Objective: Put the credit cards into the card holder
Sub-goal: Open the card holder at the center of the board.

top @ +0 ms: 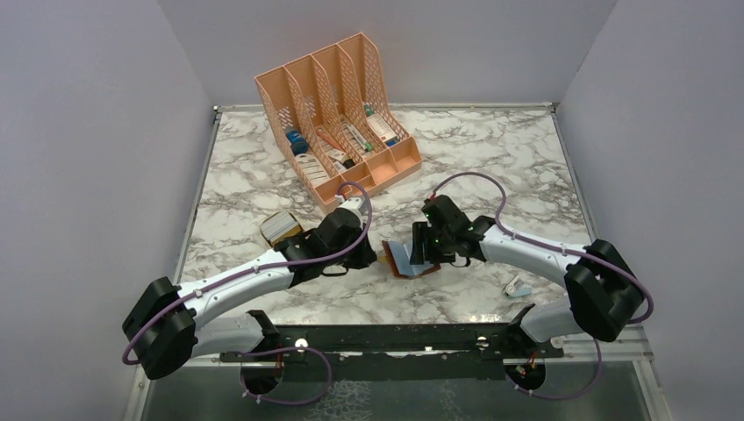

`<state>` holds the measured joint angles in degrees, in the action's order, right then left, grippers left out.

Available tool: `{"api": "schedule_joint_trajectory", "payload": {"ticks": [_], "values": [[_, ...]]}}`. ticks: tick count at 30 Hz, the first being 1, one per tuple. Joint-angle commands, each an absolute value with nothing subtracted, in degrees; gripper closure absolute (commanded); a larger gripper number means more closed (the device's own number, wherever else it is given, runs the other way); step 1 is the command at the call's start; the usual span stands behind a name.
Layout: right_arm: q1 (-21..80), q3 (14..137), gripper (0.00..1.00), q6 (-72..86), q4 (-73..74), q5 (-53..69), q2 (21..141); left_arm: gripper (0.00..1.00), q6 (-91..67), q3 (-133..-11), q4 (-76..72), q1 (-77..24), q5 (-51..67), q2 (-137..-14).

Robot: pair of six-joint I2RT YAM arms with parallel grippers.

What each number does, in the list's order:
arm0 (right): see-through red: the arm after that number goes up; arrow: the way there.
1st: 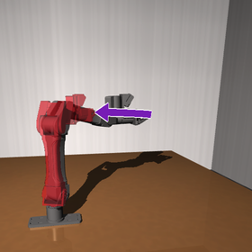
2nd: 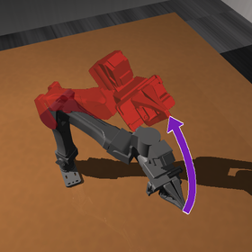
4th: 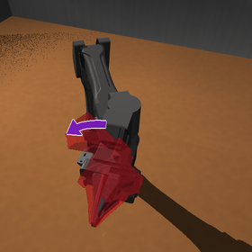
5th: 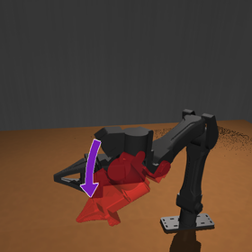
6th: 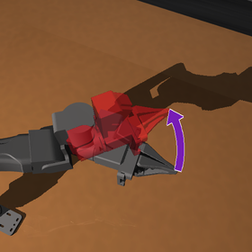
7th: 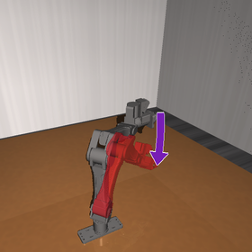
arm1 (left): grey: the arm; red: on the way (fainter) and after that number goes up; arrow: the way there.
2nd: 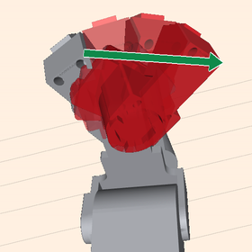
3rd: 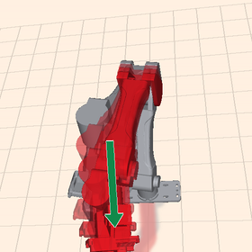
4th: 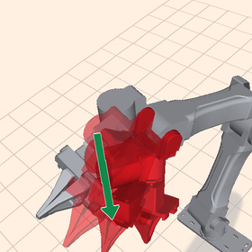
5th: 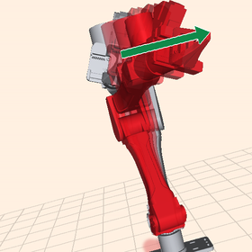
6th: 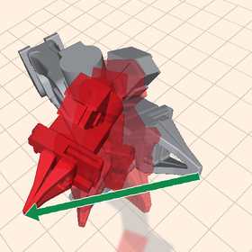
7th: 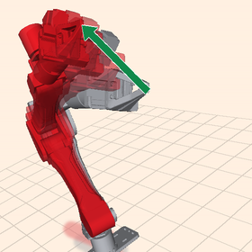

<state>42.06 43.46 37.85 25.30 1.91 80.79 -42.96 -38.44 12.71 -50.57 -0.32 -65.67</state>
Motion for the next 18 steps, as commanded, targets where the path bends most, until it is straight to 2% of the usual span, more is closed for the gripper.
{"api": "schedule_joint_trajectory", "payload": {"ticks": [1, 9, 18], "values": [[42.4, 46.2, 0.43, 37.7, 30.3, -5.3, 78.6, 1.00, -42.3, -38.4, 13.1, -50.3, -1.2, -65.1], [42.5, 48.5, 0.43, 37.1, 34.3, -9.4, 78.1, 1.00, -42.2, -38.8, 12.8, -50.2, -1.2, -66.5], [42.5, 50.2, 0.50, 36.3, 35.6, -10.3, 79.1, 1.00, -42.7, -38.4, 11.7, -50.2, 0.0, -67.0]]}}
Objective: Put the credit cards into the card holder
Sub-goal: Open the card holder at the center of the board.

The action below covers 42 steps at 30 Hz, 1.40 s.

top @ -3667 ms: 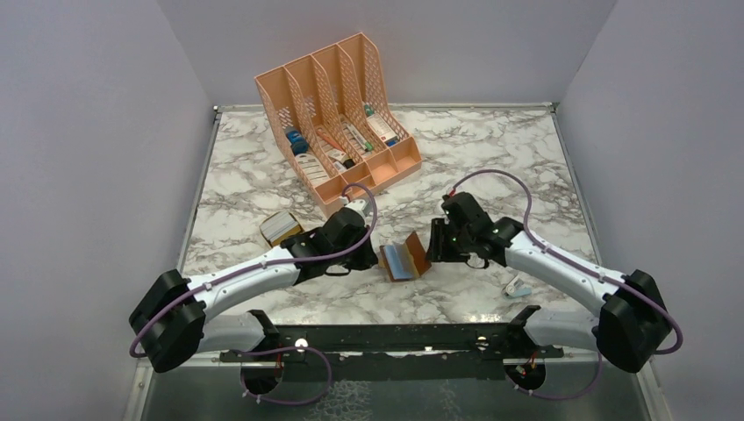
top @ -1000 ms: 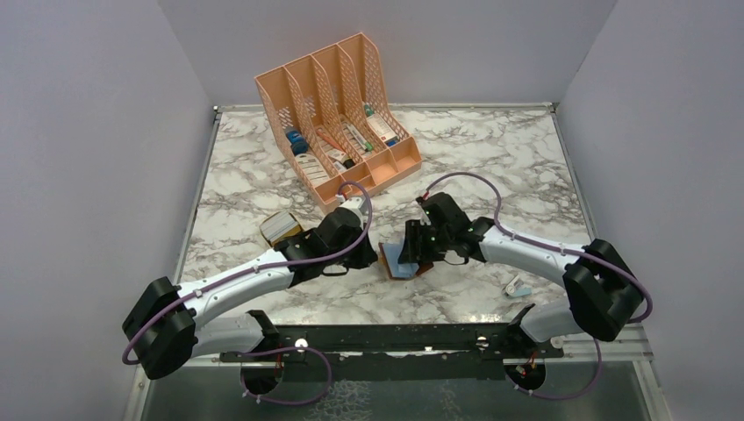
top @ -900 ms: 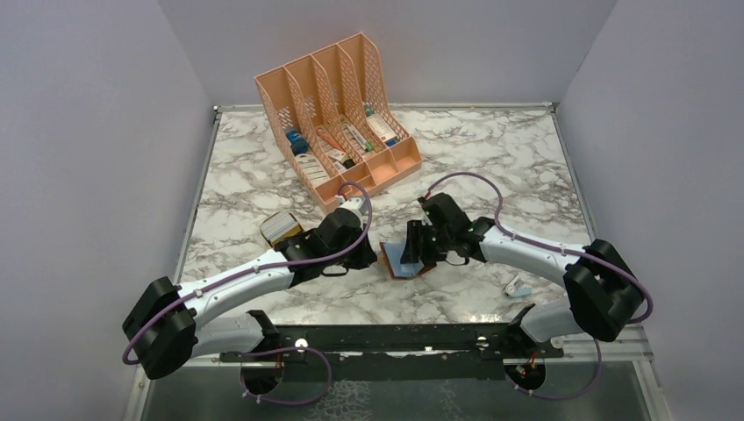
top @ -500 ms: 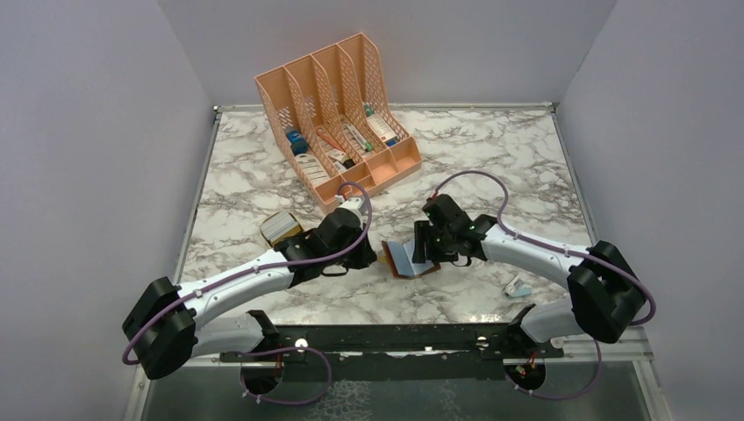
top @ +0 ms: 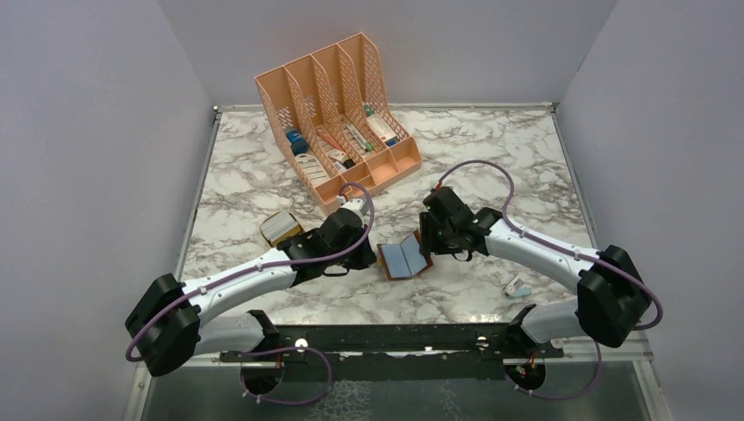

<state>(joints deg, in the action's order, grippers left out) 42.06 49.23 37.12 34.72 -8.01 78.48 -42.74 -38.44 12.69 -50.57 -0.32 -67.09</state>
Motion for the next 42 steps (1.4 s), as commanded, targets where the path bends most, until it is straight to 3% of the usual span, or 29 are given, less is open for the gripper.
{"api": "schedule_joint_trajectory", "payload": {"ticks": [1, 11, 17, 26, 30, 34, 42], "values": [[42.5, 49.9, 0.50, 36.1, 35.1, -9.3, 79.5, 1.00, -42.9, -38.2, 11.4, -50.2, 0.1, -67.0], [42.5, 45.9, 0.52, 36.4, 29.3, -5.9, 81.2, 1.00, -45.2, -37.9, 13.8, -50.1, -1.4, -69.2], [42.5, 43.2, 0.68, 38.6, 27.8, -6.4, 82.2, 1.00, -46.0, -37.0, 14.5, -49.6, -1.1, -73.9], [42.5, 35.1, 0.84, 42.2, 25.4, -8.3, 80.1, 1.00, -45.3, -37.3, 15.8, -49.3, -3.4, -77.6], [42.5, 33.6, 0.83, 43.5, 25.3, -7.9, 78.2, 1.00, -44.8, -37.5, 15.1, -49.3, -4.1, -78.5], [42.5, 35.7, 0.72, 44.1, 28.1, -7.2, 76.4, 0.99, -45.2, -37.8, 13.1, -49.3, -0.8, -77.6], [42.5, 36.2, 0.68, 43.5, 24.8, -1.8, 73.5, 0.65, -46.5, -43.2, 15.0, -49.3, 1.0, -74.0]]}}
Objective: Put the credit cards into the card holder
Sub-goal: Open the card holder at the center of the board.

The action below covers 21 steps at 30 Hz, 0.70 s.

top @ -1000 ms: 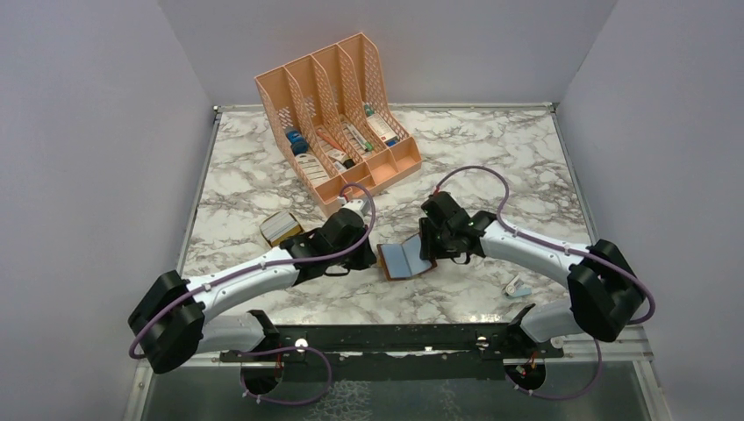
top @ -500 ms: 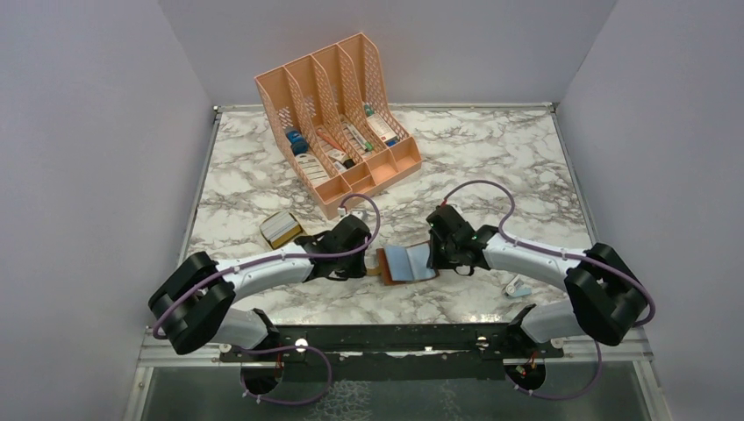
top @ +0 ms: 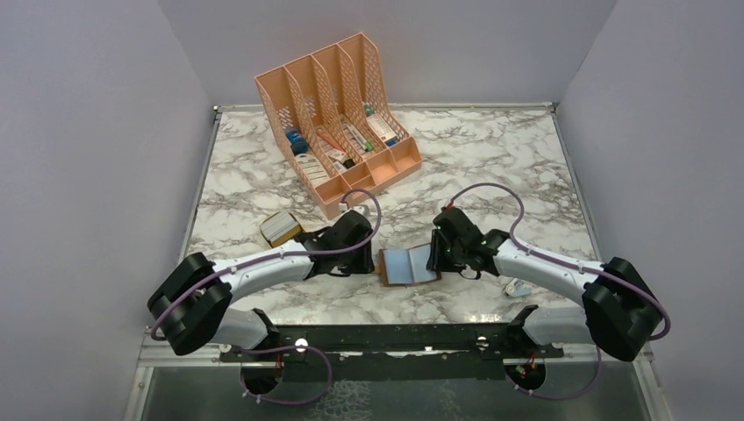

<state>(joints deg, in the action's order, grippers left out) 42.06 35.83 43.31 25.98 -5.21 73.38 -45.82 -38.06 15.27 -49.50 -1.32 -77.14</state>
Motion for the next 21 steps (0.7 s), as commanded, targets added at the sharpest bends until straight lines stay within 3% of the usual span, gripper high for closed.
{"api": "schedule_joint_trajectory", "payload": {"ticks": [1, 6, 10, 12, 17, 21], "values": [[42.5, 36.2, 0.68, 43.6, 24.6, -1.5, 74.3, 0.62, -46.6, -44.3, 15.0, -49.3, 1.7, -73.7], [42.4, 36.5, 0.68, 44.1, 24.9, -1.8, 75.6, 0.57, -46.5, -48.8, 11.6, -49.2, 7.0, -75.1], [42.5, 35.2, 0.68, 44.2, 23.6, -2.3, 73.8, 0.70, -46.7, -49.2, 5.8, -49.3, 11.8, -79.3], [42.5, 35.4, 0.68, 44.0, 23.9, -2.4, 74.1, 0.72, -47.5, -49.3, 3.7, -49.3, 14.6, -81.7], [42.5, 35.9, 0.68, 43.1, 23.9, -2.5, 75.1, 0.64, -48.2, -48.9, 1.6, -49.4, 15.4, -82.3], [42.5, 36.6, 0.68, 42.4, 24.5, -3.2, 75.6, 0.66, -47.8, -48.1, 0.1, -49.4, 14.6, -82.4]]}}
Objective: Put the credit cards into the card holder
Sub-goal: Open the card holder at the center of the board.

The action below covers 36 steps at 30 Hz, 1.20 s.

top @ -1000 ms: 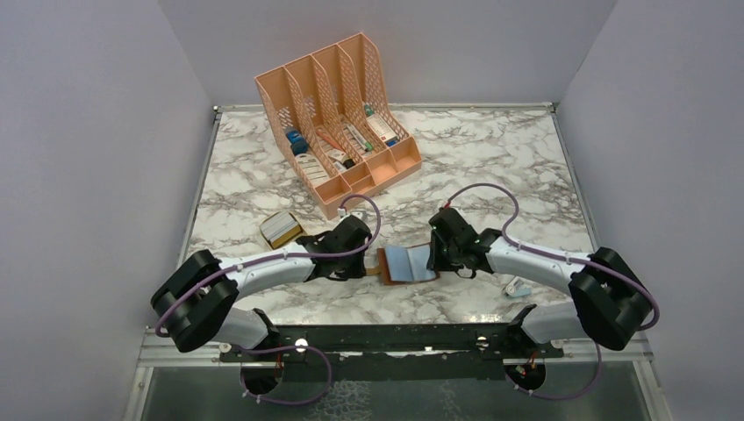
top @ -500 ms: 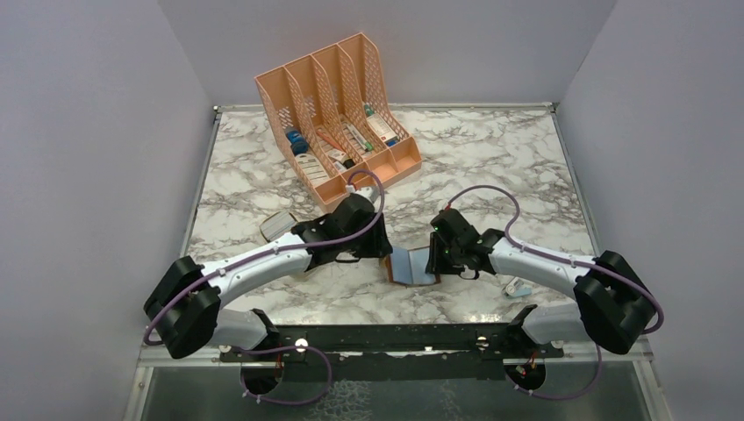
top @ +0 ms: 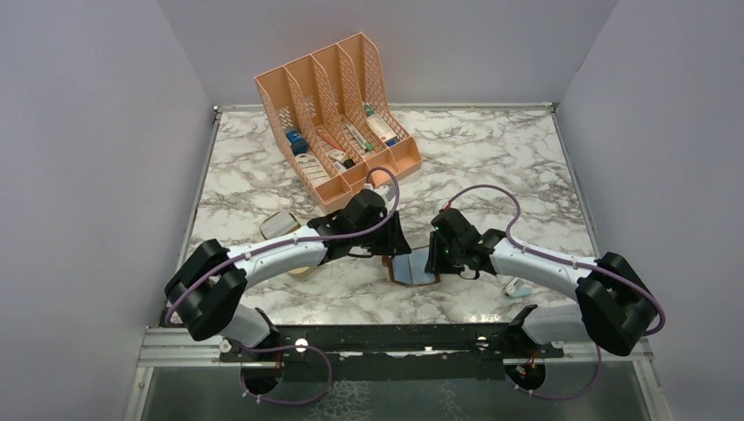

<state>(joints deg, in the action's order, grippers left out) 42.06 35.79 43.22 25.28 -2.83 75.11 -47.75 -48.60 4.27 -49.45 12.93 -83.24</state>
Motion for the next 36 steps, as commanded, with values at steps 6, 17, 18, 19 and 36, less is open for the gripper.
{"api": "schedule_joint_trajectory", "payload": {"ticks": [6, 17, 18, 19, 36], "values": [[42.4, 34.7, 0.68, 43.4, 23.7, -4.0, 75.4, 0.79, -46.3, -45.5, 0.5, -49.4, 10.9, -90.4], [42.5, 37.7, 0.64, 43.5, 28.5, -7.2, 75.3, 0.84, -44.2, -44.8, 4.2, -49.4, 4.6, -92.0], [42.5, 38.4, 0.63, 43.3, 29.3, -7.1, 74.9, 0.84, -44.3, -44.8, 4.0, -49.4, 5.1, -91.6], [42.5, 39.3, 0.61, 43.1, 30.3, -7.0, 74.3, 0.84, -44.3, -44.8, 3.9, -49.3, 5.5, -91.2], [43.2, 48.1, 0.55, 42.3, 32.8, 4.3, 64.3, 0.79, -48.3, -42.9, -5.8, -49.3, 14.5, -89.3]]}}
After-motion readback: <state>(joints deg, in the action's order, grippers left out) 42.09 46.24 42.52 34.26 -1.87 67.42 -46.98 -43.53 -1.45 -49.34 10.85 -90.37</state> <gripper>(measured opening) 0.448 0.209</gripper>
